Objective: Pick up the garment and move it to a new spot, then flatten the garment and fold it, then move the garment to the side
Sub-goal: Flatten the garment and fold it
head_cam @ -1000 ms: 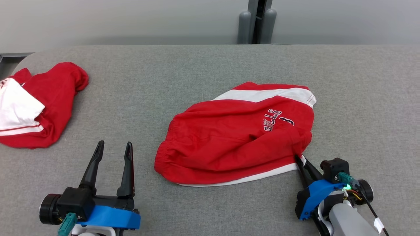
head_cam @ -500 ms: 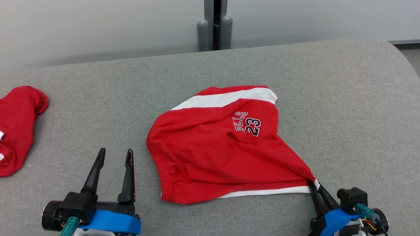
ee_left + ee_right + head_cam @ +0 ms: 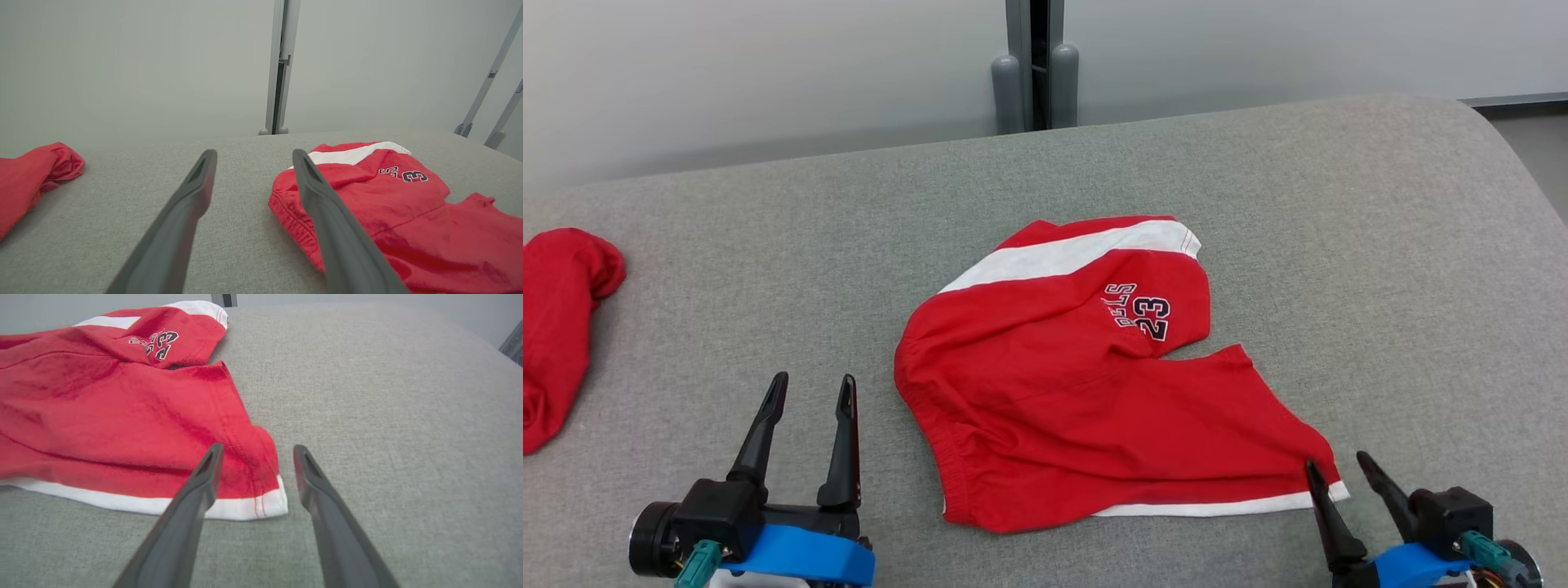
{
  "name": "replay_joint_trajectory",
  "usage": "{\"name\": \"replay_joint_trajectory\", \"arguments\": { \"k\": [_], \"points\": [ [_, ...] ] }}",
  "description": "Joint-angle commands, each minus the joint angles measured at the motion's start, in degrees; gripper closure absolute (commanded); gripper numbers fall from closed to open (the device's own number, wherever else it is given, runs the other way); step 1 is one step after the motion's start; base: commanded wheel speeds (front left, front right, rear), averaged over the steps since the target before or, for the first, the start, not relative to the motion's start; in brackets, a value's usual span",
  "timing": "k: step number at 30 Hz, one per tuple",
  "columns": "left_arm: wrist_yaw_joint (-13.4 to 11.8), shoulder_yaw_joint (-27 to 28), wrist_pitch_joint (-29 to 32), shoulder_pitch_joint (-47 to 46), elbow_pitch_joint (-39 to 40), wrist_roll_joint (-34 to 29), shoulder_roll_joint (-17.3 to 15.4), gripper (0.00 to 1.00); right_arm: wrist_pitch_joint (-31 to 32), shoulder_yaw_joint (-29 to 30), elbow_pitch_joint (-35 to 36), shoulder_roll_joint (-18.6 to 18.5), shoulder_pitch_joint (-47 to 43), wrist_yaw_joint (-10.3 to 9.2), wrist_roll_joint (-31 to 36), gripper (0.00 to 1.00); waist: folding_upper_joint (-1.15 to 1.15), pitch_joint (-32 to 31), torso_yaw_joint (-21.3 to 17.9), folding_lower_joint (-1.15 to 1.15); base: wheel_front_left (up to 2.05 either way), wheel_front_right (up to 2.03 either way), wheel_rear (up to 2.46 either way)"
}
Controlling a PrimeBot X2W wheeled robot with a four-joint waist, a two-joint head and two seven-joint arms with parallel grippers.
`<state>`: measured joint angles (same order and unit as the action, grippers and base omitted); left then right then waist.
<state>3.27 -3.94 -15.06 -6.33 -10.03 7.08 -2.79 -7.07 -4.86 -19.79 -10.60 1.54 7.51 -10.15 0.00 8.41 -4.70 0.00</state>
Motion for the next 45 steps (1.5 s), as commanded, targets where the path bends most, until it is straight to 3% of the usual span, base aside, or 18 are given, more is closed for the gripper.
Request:
{"name": "replay_joint_trajectory", "arguments": {
  "k": [1,7,14,22,33,34,35,39,45],
  "points": [
    [0.2,0.1,-0.2,0.0,-0.1,-0.1,-0.2,0.00,-0.1,0.5,1.8,0.0,-0.7,-0.04,1.0,0.00,0.00,-0.3,0.4,0.00,0.00,0.00,0.00],
    [-0.2,-0.1,-0.2,0.7,0.3,-0.2,-0.2,0.00,1.0,-0.1,7.3,-1.0,3.1,-0.04,2.9,0.00,0.00,-0.6,1.4,0.00,0.00,0.00,0.00],
    [-0.2,-0.6,-0.2,-0.8,0.5,-0.2,-0.2,0.00,3.5,-4.2,7.5,-3.3,12.4,-0.04,5.0,0.00,0.00,0.5,3.1,0.00,0.00,0.00,0.00],
    [-0.4,-2.3,-0.2,-2.1,0.4,0.6,-0.2,0.00,7.0,-6.0,1.2,-5.4,18.0,-0.04,5.4,0.00,0.00,2.2,5.8,0.00,0.00,0.00,0.00],
    [-1.2,-4.2,-0.2,-4.0,0.5,1.6,-0.2,0.00,9.1,-9.4,-13.1,-6.5,21.6,-0.04,2.7,0.00,0.00,5.0,8.3,0.00,0.00,0.00,0.00],
    [-1.2,-4.3,-0.2,-4.2,0.5,1.6,-0.2,0.00,9.3,-9.8,-14.5,-6.6,22.2,-0.04,2.3,0.65,0.00,5.1,8.4,0.00,0.00,0.00,0.00],
    [-1.3,-4.4,-0.2,-4.3,0.4,1.7,-0.2,0.00,9.6,-10.2,-15.9,-6.6,22.8,-0.05,1.8,1.00,0.00,5.2,8.5,0.00,0.00,0.00,0.00],
    [-1.4,-4.6,-0.2,-4.6,0.3,1.8,-0.2,0.00,6.9,-9.7,-19.3,-7.1,25.7,-0.07,0.9,1.00,0.00,5.4,8.8,0.00,0.00,0.00,0.00],
    [-1.5,-4.7,-0.2,-4.5,0.1,1.9,-0.2,0.00,1.6,-4.0,-25.1,-6.5,29.4,-0.06,3.0,1.00,0.00,5.1,8.8,0.00,0.00,0.00,0.00]
  ]
}}
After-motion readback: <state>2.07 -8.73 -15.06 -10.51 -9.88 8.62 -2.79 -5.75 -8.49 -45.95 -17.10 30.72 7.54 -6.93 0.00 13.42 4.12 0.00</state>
